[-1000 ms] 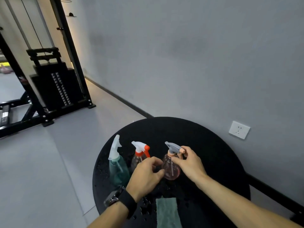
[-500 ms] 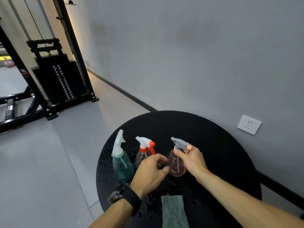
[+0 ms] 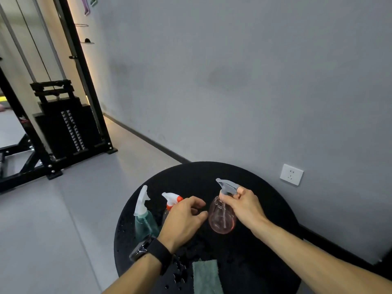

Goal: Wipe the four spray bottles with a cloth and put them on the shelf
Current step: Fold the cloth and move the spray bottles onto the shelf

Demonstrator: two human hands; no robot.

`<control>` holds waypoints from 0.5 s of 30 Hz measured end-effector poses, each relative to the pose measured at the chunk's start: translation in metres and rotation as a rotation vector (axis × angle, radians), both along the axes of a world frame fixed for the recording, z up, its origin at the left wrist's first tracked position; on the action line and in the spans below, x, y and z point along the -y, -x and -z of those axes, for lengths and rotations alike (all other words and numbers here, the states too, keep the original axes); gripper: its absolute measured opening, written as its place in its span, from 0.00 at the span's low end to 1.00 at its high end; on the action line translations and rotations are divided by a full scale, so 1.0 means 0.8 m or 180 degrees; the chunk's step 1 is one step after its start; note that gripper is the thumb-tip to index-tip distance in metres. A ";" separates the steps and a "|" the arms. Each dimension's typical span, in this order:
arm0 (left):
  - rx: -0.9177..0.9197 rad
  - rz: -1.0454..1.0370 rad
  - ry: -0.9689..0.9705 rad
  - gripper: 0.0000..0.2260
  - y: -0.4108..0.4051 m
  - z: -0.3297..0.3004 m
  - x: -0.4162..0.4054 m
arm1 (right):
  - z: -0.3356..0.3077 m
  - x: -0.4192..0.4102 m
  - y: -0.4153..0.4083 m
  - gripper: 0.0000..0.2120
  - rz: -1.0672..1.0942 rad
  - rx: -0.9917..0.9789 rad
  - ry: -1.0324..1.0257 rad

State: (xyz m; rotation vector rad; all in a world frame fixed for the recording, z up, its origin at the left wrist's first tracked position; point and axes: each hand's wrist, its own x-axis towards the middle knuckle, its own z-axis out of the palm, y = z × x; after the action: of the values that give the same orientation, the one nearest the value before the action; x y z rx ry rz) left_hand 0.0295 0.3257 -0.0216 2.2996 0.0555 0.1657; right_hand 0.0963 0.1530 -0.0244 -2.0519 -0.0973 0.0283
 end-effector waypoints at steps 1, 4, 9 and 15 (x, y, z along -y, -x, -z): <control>0.0024 0.0021 -0.0003 0.10 0.002 -0.007 0.007 | -0.008 0.009 0.006 0.08 0.0032 0.0043 0.0011; 0.0124 0.0115 -0.0049 0.09 0.010 -0.029 0.029 | -0.031 0.037 0.023 0.13 0.0158 0.0100 0.0039; 0.0257 0.0330 -0.0085 0.10 0.021 -0.065 0.076 | -0.070 0.091 0.054 0.15 0.0372 0.0248 0.0095; 0.0363 0.0663 -0.0248 0.12 0.032 -0.099 0.135 | -0.096 0.157 0.085 0.16 0.0623 0.0268 0.0023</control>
State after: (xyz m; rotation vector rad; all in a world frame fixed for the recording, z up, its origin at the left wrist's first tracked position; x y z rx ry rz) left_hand 0.0041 0.2179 0.0576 2.3509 -0.2521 0.1936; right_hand 0.0285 0.0276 0.0523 -2.0612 0.0517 -0.1793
